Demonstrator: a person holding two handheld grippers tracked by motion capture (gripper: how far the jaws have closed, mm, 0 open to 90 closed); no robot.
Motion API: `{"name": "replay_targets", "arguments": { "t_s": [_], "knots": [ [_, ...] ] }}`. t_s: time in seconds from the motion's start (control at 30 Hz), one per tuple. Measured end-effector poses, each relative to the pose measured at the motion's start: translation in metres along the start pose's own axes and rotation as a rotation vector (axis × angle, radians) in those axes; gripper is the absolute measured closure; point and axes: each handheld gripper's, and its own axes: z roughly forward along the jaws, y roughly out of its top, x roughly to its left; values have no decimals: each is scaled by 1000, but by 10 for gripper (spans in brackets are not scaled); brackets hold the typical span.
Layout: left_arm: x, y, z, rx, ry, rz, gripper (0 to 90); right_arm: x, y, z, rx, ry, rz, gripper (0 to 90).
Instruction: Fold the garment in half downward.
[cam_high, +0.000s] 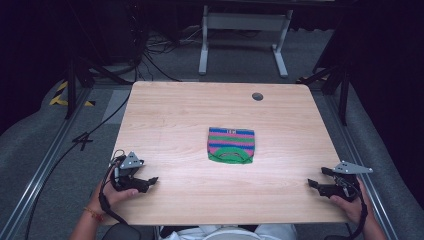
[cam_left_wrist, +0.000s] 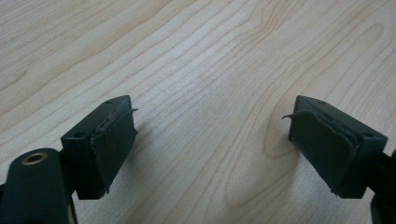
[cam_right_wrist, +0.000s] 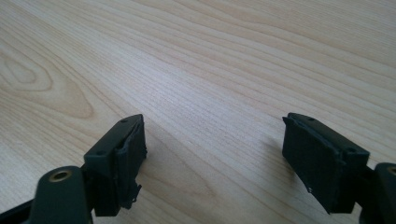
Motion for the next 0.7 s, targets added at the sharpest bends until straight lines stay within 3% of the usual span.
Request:
{"name": "replay_targets", "arguments": {
  "t_s": [0.07, 0.1, 0.7],
  "knots": [
    [1, 1, 1, -5, 26, 11, 150, 0, 0, 0, 0, -3, 0, 212],
    [0, 1, 1, -6, 20, -4, 149, 0, 0, 0, 0, -3, 2, 212],
    [1, 2, 2, -7, 34, -2, 147, -1, 1, 1, 5, -11, 10, 201]
  ]
}}
